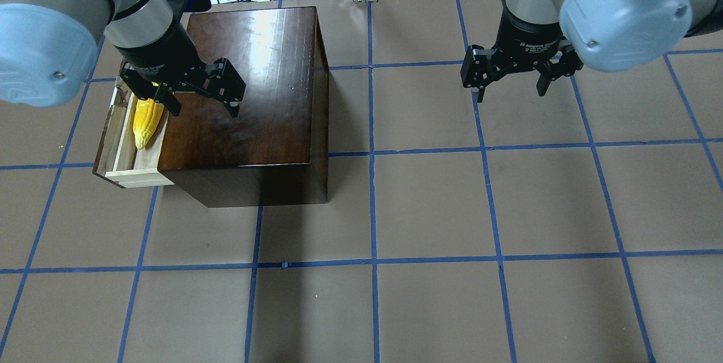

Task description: Open drawer and put corn inside

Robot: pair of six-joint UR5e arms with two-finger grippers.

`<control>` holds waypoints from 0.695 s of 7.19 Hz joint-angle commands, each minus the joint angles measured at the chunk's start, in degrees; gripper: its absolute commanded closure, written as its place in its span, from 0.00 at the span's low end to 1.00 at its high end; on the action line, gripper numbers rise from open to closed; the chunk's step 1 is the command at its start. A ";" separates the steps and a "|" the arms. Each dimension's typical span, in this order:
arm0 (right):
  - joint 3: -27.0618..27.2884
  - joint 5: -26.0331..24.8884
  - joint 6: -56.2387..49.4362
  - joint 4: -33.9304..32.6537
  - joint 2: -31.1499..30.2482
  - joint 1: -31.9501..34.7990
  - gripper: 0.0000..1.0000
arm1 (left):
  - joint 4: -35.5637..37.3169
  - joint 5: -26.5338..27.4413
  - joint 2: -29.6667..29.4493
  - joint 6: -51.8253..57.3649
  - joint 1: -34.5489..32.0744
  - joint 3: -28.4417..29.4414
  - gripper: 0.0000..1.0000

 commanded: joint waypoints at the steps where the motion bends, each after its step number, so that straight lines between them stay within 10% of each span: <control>1: 0.02 0.00 0.00 -0.03 0.00 0.00 0.00 | 0.00 0.08 -0.04 -0.30 -0.04 -0.08 0.00; 5: 0.02 0.00 0.00 -0.02 0.00 0.00 0.00 | 0.44 1.22 0.05 -0.48 -0.04 0.00 0.00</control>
